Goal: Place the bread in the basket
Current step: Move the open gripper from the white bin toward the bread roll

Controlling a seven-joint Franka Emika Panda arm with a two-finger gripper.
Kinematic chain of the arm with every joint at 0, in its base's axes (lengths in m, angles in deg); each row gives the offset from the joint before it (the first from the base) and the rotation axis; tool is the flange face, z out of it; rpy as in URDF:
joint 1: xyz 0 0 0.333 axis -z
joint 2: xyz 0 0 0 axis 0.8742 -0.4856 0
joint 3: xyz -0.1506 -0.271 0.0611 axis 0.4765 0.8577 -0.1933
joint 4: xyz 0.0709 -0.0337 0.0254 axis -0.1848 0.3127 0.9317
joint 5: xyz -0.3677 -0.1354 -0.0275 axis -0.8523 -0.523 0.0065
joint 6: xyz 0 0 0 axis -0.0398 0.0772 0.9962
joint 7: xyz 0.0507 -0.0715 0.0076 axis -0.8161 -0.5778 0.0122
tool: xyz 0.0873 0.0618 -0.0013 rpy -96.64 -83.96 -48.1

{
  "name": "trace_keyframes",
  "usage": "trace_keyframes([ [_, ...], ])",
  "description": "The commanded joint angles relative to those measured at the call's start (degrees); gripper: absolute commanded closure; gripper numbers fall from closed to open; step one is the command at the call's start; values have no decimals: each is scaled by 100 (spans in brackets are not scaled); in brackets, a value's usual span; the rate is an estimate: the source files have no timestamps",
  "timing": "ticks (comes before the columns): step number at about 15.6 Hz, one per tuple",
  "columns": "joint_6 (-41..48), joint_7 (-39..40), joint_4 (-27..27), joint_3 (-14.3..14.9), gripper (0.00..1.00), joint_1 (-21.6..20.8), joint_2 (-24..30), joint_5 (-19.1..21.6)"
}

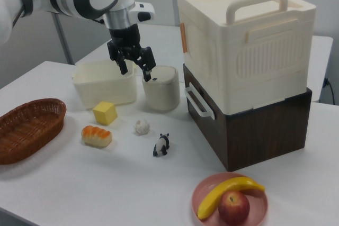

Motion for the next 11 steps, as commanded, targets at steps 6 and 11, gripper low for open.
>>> trace_keyframes([
  [6,297,100,58,44,0,-95,-41,131],
  [11,314,65,58,44,0,-191,-15,140],
])
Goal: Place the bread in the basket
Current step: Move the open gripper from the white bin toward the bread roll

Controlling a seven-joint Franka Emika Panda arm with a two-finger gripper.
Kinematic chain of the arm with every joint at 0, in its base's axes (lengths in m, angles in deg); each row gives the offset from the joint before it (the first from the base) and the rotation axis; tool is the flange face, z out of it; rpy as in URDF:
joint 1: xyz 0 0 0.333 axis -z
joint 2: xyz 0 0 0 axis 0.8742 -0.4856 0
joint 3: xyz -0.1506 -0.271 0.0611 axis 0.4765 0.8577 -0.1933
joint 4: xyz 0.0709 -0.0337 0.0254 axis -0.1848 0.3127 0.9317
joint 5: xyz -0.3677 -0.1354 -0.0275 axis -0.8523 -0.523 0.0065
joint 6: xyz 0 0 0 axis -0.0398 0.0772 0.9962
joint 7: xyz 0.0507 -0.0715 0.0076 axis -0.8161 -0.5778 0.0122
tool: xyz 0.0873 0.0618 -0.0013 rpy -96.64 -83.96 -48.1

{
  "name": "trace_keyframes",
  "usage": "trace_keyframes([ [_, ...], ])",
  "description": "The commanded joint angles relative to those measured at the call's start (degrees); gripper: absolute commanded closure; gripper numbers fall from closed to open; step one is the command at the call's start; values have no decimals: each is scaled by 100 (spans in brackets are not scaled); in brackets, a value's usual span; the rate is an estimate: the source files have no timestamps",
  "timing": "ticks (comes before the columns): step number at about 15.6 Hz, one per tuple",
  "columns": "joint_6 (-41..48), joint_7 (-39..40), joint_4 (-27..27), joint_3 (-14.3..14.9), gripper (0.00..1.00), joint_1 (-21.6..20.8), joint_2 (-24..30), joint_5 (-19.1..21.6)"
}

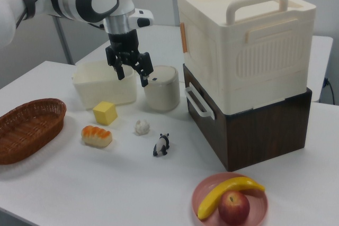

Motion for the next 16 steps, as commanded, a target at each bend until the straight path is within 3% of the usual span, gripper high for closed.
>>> trace_keyframes([
  [1,142,33,48,46,0,-89,102,131],
  [14,142,376,311,55,0,-98,-38,69],
  [16,124,1276,514,55,0,-107,-47,51],
])
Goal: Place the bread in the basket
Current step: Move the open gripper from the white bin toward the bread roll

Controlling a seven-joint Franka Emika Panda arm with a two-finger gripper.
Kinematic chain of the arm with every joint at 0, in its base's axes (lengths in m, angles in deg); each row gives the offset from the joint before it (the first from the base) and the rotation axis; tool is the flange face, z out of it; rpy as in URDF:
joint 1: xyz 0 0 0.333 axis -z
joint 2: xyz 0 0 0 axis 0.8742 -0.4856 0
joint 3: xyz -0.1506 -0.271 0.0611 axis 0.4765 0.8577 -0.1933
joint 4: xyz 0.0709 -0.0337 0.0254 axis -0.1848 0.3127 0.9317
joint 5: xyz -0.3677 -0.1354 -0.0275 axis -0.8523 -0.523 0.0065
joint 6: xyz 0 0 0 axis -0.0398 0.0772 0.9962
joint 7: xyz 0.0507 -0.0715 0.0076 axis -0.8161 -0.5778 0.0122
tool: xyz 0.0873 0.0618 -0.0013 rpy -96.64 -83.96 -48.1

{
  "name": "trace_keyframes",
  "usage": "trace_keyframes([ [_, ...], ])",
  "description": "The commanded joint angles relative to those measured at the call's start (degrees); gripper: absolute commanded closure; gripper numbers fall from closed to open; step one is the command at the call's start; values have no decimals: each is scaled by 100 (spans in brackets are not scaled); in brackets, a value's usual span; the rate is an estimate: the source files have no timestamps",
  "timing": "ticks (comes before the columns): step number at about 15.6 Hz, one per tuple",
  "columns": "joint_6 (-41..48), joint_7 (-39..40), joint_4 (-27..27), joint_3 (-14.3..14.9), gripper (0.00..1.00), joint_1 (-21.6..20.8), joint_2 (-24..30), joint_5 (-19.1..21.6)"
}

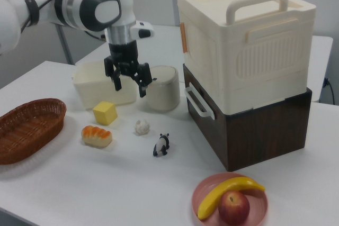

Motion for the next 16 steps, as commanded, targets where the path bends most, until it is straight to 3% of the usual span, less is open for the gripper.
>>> trace_keyframes([
  [1,44,1261,279,55,0,-77,-26,60],
  [5,53,1483,306,55,0,-165,-61,52],
  [9,45,3160,473,55,0,-367,-88,-115],
  [12,-8,3602,516,55,0,-823,-228,-413],
  [16,-649,3725,1070,55,0,-1394,-167,-598],
])
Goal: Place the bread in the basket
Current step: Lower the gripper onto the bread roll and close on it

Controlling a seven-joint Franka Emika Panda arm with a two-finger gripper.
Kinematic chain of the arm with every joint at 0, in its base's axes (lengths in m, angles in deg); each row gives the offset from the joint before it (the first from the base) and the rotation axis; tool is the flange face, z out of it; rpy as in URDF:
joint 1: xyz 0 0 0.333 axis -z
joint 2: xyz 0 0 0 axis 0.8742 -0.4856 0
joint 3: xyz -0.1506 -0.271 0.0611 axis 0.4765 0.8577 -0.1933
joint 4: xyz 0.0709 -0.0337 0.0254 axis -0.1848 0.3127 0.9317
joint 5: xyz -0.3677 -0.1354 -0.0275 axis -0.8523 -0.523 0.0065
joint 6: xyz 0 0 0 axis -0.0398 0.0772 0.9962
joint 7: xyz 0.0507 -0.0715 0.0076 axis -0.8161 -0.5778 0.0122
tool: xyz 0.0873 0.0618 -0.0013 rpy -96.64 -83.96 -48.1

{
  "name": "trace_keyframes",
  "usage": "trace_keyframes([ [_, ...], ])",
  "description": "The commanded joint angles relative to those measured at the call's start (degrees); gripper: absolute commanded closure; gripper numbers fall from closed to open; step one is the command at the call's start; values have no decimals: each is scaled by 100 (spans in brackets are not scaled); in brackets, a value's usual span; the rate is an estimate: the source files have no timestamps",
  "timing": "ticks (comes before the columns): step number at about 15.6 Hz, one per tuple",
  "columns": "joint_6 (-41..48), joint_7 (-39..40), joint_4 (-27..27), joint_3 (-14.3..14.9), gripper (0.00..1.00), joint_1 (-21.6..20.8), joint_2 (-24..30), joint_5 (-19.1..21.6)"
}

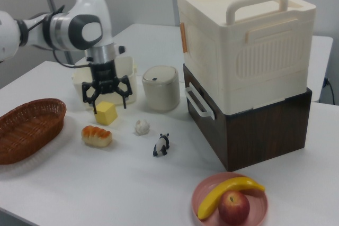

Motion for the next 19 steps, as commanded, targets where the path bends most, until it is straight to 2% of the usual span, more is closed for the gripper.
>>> trace_keyframes([
  [1,-434,321,546,64,0,-461,154,-236],
  [4,-864,453,958,64,0,-734,163,-394],
  [7,-1645,445,1442,64,0,-910,93,-745],
  [9,-1954,427,1583,64,1,-1007,-30,-1044],
  [11,-1990,418,1567,64,2,-1208,-197,-1098],
  [14,-2017,401,1540,64,13,-1227,-355,-1098],
  [17,-2026,208,1426,64,34,-1384,-566,-1107],
  [19,-2017,216,1434,64,45,-1359,-515,-1107],
])
